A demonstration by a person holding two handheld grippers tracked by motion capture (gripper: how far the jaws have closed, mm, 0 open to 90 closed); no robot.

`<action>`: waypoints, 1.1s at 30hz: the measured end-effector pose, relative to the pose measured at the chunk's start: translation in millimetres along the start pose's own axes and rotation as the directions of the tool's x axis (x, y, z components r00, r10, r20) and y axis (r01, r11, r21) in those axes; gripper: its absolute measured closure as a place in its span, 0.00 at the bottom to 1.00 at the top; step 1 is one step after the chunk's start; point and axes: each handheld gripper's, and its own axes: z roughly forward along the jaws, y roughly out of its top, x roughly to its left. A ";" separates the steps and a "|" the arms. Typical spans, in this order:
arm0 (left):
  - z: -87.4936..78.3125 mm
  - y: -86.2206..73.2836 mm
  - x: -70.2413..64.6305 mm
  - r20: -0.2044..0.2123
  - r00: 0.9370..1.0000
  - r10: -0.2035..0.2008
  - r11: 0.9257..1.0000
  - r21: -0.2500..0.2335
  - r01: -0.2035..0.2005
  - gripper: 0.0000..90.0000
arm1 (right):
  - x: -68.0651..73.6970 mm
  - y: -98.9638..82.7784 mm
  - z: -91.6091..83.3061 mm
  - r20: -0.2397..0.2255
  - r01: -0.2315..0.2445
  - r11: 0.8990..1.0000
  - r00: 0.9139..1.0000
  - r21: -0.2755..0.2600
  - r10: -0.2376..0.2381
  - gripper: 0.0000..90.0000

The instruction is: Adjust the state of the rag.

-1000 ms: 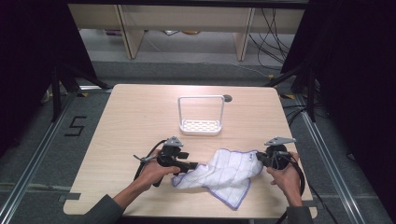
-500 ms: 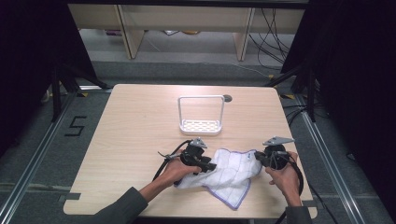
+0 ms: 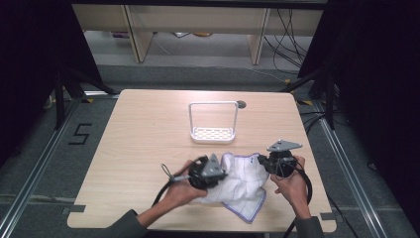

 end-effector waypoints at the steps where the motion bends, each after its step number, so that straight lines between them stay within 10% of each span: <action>1: 13.5 -1.4 -10.7 0.037 0.999 0.009 1.000 0.028 -0.010 0.93 | -0.2 0.2 0.9 -0.008 0.006 1.000 1.000 -0.001 -0.006 0.97; 5: 30.4 -3.9 -21.9 0.106 0.994 -0.022 0.999 0.039 0.018 0.80 | -5.5 -8.2 2.1 0.001 -0.013 1.000 1.000 0.019 0.013 0.97; 9: 7.6 -2.1 -6.7 0.158 0.978 -0.135 0.988 -0.059 0.145 0.63 | -13.6 -16.6 0.4 0.003 -0.042 0.999 0.999 0.018 0.042 0.97; 14: -25.4 -9.4 33.3 0.117 0.956 -0.268 0.948 -0.147 0.283 0.55 | -12.3 -16.0 0.1 -0.004 -0.056 0.998 0.998 0.029 0.056 0.97; 19: -20.2 -26.0 68.4 0.077 0.908 -0.412 0.900 -0.119 0.419 0.55 | -9.4 -13.8 1.4 -0.005 -0.039 0.999 0.999 0.030 0.039 0.97; 22: -6.2 -32.4 76.9 0.041 0.902 -0.430 0.900 -0.064 0.432 0.55 | -10.1 -14.2 2.8 -0.002 -0.036 0.999 0.999 0.029 0.036 0.97; 30: 22.9 -29.3 63.5 0.128 0.879 -0.459 0.887 0.002 0.463 0.51 | -13.4 -16.0 1.2 -0.002 -0.044 0.999 0.999 0.029 0.044 0.97; 33: 31.4 -27.7 59.4 0.214 0.845 -0.490 0.865 -0.004 0.502 0.56 | -12.0 -14.5 1.0 -0.001 -0.043 0.999 0.999 0.019 0.043 0.97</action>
